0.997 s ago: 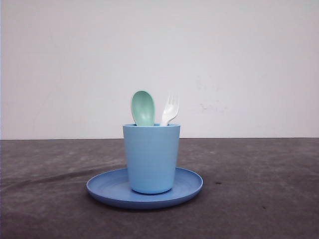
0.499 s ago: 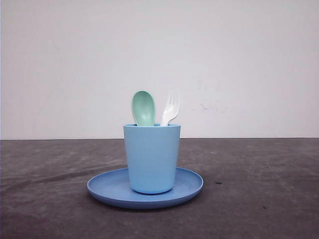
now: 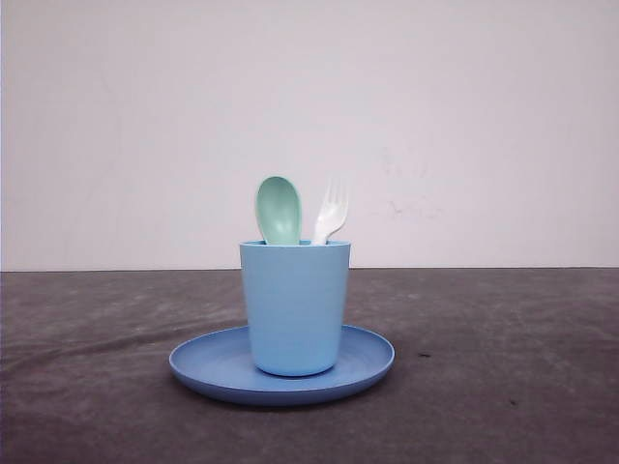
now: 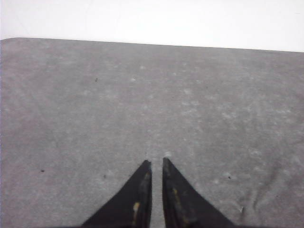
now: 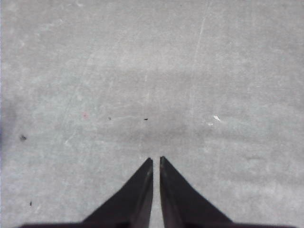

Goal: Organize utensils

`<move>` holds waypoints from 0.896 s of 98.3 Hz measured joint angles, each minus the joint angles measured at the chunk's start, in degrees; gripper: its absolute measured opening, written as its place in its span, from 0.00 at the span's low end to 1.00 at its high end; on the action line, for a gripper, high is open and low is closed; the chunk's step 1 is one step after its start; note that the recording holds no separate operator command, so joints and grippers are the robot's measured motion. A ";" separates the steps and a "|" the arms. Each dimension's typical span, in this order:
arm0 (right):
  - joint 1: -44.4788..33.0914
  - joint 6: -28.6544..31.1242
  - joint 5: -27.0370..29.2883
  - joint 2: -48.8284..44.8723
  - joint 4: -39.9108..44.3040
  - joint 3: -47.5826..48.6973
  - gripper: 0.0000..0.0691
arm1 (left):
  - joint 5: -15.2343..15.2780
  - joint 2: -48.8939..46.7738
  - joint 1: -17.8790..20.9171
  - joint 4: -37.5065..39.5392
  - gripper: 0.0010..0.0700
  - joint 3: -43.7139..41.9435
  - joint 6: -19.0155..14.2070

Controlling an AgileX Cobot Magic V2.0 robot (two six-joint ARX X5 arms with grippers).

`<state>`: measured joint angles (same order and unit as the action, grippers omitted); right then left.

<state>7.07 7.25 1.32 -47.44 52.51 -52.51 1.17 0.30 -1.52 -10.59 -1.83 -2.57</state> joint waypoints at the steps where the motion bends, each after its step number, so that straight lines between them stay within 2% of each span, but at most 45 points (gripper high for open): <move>1: 0.00 0.00 0.00 0.00 0.00 0.00 0.03 | -0.02 0.00 0.00 0.00 0.01 0.00 0.00; 30: 0.00 -0.02 0.02 0.00 -0.17 0.00 0.03 | -0.02 0.00 0.00 0.00 0.01 0.00 0.00; 40: -0.76 -1.57 1.90 2.19 -3.76 1.64 0.03 | -0.02 0.00 0.00 0.02 0.01 0.00 0.00; 54: -1.66 -2.99 1.14 10.62 -15.74 10.34 0.03 | 0.00 0.00 0.00 0.00 0.01 0.00 0.00; 73: -1.97 -4.09 -0.83 24.98 -35.63 28.98 0.03 | 0.00 0.00 0.00 0.02 0.01 0.00 0.00; 88: -2.23 -4.20 -4.04 36.87 -45.20 42.56 0.03 | 0.00 0.00 0.00 0.02 0.01 0.00 0.00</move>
<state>4.84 3.05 -2.72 -10.57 7.31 -9.96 1.17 0.30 -1.52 -10.57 -1.83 -2.57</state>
